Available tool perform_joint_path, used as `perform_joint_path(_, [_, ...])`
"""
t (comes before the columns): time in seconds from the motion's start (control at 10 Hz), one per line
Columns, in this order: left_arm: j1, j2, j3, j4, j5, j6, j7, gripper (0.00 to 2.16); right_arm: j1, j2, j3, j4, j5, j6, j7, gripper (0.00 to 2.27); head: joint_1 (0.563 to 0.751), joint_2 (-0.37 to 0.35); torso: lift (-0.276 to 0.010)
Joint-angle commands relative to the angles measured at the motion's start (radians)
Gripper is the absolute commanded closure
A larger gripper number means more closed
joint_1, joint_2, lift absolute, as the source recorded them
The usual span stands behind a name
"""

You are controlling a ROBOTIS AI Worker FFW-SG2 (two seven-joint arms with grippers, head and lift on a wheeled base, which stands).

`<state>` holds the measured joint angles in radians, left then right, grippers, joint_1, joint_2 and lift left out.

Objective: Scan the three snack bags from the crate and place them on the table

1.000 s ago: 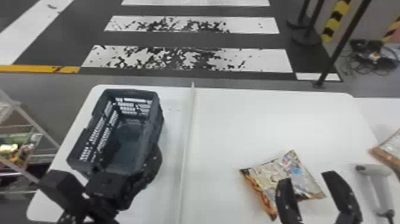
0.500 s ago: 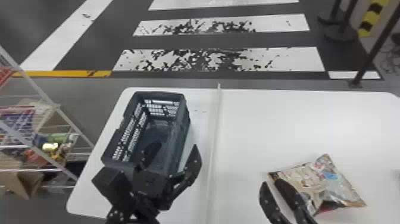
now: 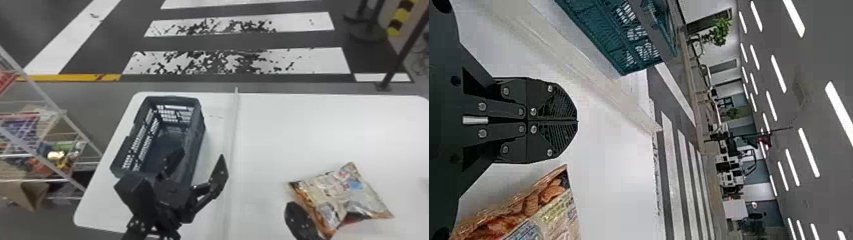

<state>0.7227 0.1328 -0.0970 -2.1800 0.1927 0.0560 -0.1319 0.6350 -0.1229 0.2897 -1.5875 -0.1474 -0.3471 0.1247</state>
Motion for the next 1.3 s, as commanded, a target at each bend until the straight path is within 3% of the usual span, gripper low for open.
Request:
perform_joint_path(0.0, [0.000, 0.005, -0.004, 0.000, -0.001, -0.001, 0.003, 0.07, -0.023, 0.000, -0.017, 0.052, -0.018, -0.003, -0.002, 2.25, 0.695, 0.130, -0.037])
perform_joint_path(0.4, [0.000, 0.008, -0.015, 0.006, -0.004, -0.001, 0.006, 0.07, -0.029, 0.008, -0.081, 0.090, -0.058, 0.043, -0.036, 2.25, 0.695, 0.056, -0.037])
perform_joint_path(0.9, [0.000, 0.011, -0.020, 0.006, -0.007, -0.001, 0.006, 0.07, -0.023, 0.012, -0.236, 0.126, -0.181, -0.006, -0.036, 2.25, 0.695, -0.109, -0.037])
perform_joint_path(1.2, [-0.008, 0.013, -0.020, 0.016, -0.009, 0.002, 0.008, 0.07, 0.064, 0.012, -0.230, 0.017, -0.230, -0.102, 0.007, 2.25, 0.695, -0.187, -0.037])
